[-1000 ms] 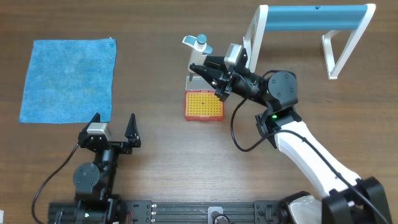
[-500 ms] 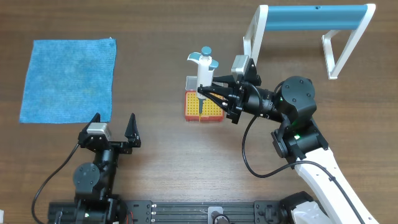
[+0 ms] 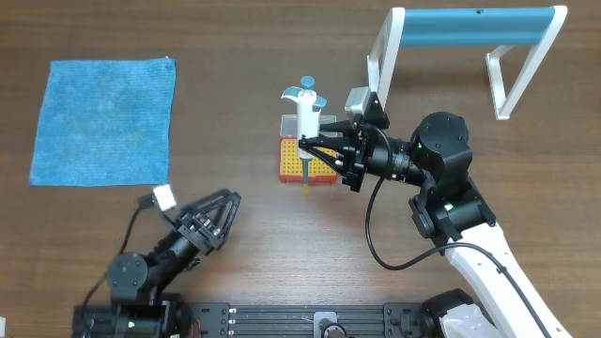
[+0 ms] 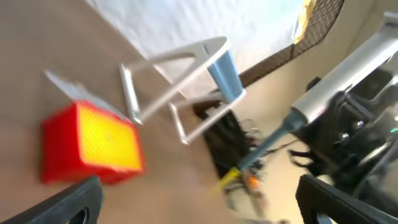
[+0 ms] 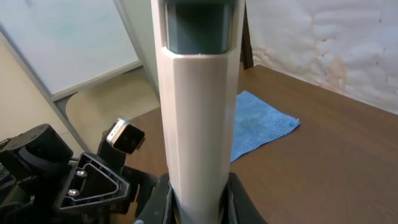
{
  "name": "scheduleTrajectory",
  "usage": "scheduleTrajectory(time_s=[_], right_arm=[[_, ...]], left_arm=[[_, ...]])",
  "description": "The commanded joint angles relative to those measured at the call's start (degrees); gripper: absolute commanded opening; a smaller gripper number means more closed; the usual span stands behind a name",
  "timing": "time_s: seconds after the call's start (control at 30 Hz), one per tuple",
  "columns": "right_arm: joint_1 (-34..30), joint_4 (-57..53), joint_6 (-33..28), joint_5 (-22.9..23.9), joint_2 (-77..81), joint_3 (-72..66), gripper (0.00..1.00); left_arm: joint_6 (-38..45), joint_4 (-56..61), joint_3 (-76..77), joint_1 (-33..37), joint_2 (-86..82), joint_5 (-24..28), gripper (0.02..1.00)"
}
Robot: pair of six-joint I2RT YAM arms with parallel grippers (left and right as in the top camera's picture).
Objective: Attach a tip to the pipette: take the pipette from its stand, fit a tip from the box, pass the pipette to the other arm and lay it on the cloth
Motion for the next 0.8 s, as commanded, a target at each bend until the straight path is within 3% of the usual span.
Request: scheduleTrajectory(time_s=[0.03,0.17,0.27,0.37,0.47,0.6,0.8], right_arm=[[-0.2,0.3,0.0,-0.8,-0.6,0.3,0.073],[-0.2,0.3,0.0,-0.9,-0.6,0.3,0.075],[-0.2,0.1,0.0,-2.1,-0.6,0.3,0.075],[-0.2,0.1,0.0,-2.5,-0.6,0.3,0.075],[-0.2,0.1,0.1,-3.7,-0.6,0.3,0.075],[-0.2,0.1,0.2,-7.3,-0.6,0.3,0.075],[-0.1,0.1,5.5,-14.7,-0.6,0.3,0.075]], left_arm=[[-9.5,-1.2,0.0,0.1,-0.2,1.9,0.996],[-11.5,-5.0,0.0,0.1,-0.2,3.7,0.996],[-14.2,11.8,1.3,0.2,0.1,2.7,1.000],[-11.4,7.5,5.4,0.1,3.3,8.5,1.000],[-5.3,7.5,12.1,0.1,11.1,13.6,1.000],[8.8,7.5,25.4,0.1,27.9,19.9,1.000],[27.0,8.0,45.7,-2.6,55.6,36.7,1.000]])
